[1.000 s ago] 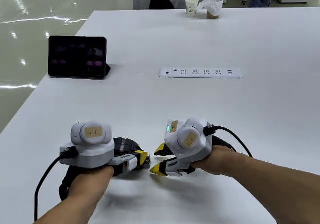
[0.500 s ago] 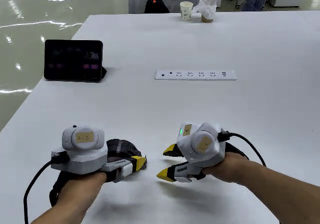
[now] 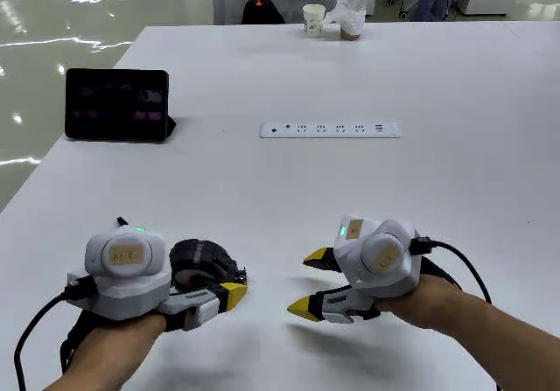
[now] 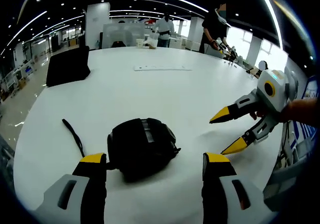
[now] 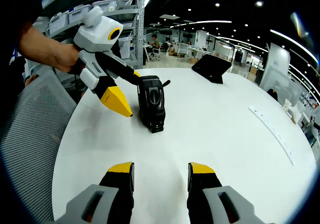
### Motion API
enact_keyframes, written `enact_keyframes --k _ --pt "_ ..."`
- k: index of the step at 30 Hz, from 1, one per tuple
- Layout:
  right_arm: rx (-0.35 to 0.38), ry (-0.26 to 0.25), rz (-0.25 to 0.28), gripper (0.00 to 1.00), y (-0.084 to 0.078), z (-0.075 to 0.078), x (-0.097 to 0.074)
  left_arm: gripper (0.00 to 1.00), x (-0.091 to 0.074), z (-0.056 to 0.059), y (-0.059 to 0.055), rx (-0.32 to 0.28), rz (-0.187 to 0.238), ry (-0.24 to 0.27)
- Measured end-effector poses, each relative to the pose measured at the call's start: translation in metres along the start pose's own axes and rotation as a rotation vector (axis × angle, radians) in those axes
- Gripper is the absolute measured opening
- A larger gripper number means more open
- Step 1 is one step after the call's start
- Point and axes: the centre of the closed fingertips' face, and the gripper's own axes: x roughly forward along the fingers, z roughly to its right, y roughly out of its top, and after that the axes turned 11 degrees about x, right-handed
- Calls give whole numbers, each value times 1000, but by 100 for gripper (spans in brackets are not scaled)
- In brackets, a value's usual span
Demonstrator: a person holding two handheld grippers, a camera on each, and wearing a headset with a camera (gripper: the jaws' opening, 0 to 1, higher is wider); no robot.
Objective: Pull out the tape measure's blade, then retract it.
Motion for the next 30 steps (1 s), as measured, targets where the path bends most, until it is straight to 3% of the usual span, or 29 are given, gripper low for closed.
enact_keyframes --k 12,30 --pt "39 -50 48 49 -7 2 -24 81 -10 6 -2 100 45 -59" --pt "98 -114 116 62 -17 -1 -59 92 -25 13 -8 138 89 -112"
